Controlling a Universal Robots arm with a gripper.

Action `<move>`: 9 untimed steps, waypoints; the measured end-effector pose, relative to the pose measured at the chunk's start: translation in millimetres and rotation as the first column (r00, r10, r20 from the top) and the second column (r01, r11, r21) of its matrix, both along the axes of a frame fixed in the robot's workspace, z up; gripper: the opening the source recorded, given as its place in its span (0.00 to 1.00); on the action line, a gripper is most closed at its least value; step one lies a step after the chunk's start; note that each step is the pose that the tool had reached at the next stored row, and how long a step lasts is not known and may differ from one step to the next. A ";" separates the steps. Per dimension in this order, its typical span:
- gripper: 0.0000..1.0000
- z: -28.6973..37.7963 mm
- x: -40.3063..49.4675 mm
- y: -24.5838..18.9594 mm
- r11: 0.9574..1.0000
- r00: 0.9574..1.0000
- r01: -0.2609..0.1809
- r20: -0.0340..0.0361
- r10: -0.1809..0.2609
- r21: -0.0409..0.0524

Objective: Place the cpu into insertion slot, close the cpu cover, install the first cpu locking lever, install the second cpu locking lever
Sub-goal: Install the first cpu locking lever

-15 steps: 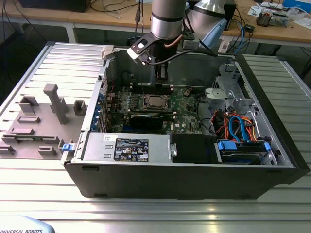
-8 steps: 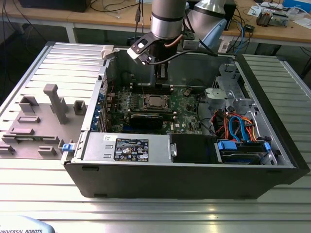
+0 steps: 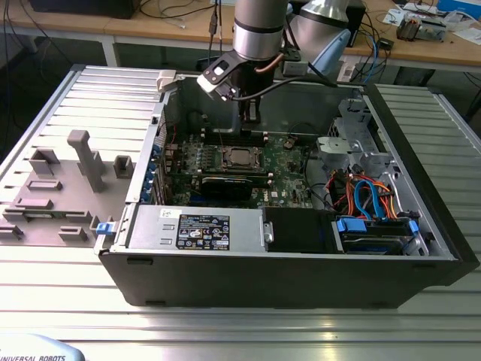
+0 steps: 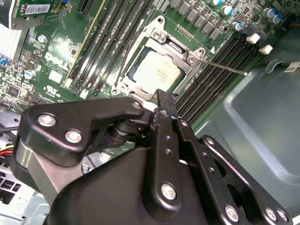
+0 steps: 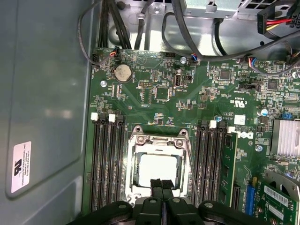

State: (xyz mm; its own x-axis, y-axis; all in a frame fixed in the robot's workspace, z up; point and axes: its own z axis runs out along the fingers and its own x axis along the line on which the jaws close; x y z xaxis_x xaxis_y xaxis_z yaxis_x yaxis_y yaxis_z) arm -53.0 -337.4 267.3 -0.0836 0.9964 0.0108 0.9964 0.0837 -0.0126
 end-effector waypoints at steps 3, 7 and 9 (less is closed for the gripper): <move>0.11 0.0 0.0 0.0 1.000 1.000 -0.011 0.000 0.011 0.000; 0.11 0.0 0.0 0.0 1.000 1.000 -0.024 0.000 0.024 0.000; 0.11 0.0 0.0 0.0 1.000 1.000 -0.030 0.000 0.030 0.000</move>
